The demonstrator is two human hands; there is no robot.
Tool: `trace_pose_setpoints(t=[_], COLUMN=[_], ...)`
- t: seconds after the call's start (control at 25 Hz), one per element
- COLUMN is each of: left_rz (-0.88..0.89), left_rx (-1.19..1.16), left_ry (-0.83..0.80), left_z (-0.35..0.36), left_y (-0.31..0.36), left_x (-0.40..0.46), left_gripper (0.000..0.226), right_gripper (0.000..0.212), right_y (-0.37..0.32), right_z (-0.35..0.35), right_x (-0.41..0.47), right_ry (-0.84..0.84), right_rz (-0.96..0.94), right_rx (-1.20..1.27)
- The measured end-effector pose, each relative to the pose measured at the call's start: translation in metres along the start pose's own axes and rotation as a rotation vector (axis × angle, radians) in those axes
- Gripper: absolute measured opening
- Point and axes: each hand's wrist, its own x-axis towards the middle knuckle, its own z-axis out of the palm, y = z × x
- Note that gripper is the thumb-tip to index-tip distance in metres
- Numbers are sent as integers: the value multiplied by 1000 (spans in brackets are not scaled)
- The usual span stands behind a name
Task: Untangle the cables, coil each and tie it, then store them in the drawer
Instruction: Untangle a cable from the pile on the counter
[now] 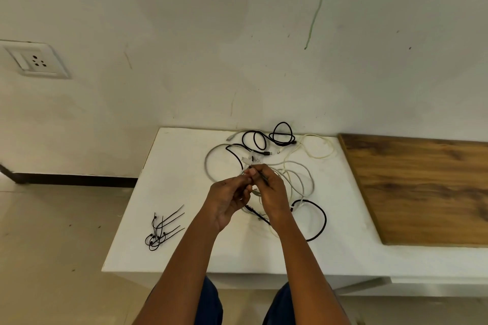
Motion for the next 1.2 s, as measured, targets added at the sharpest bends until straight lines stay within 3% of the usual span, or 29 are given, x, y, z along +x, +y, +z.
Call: trace_pose_setpoints(t=[0.2, 0.4, 0.68, 1.0, 1.2], left_rz=[75, 173, 263, 283, 301], left_rx=[32, 200, 340, 279, 208], left_ry=[64, 202, 366, 507, 471], left_z=[1, 3, 8, 15, 15], left_y=[-2, -14, -24, -28, -28], left_x=[-2, -3, -2, 1, 1], left_gripper=[9, 14, 20, 19, 21], right_gripper=[18, 12, 6, 18, 22], right_y=[-3, -5, -2, -6, -9], right_z=[2, 5, 5, 4, 3], right_x=[-4, -3, -2, -1, -1], right_ry=[-34, 142, 229, 119, 49], right_rz=[29, 134, 198, 268, 341], right_rx=[89, 276, 323, 404, 363])
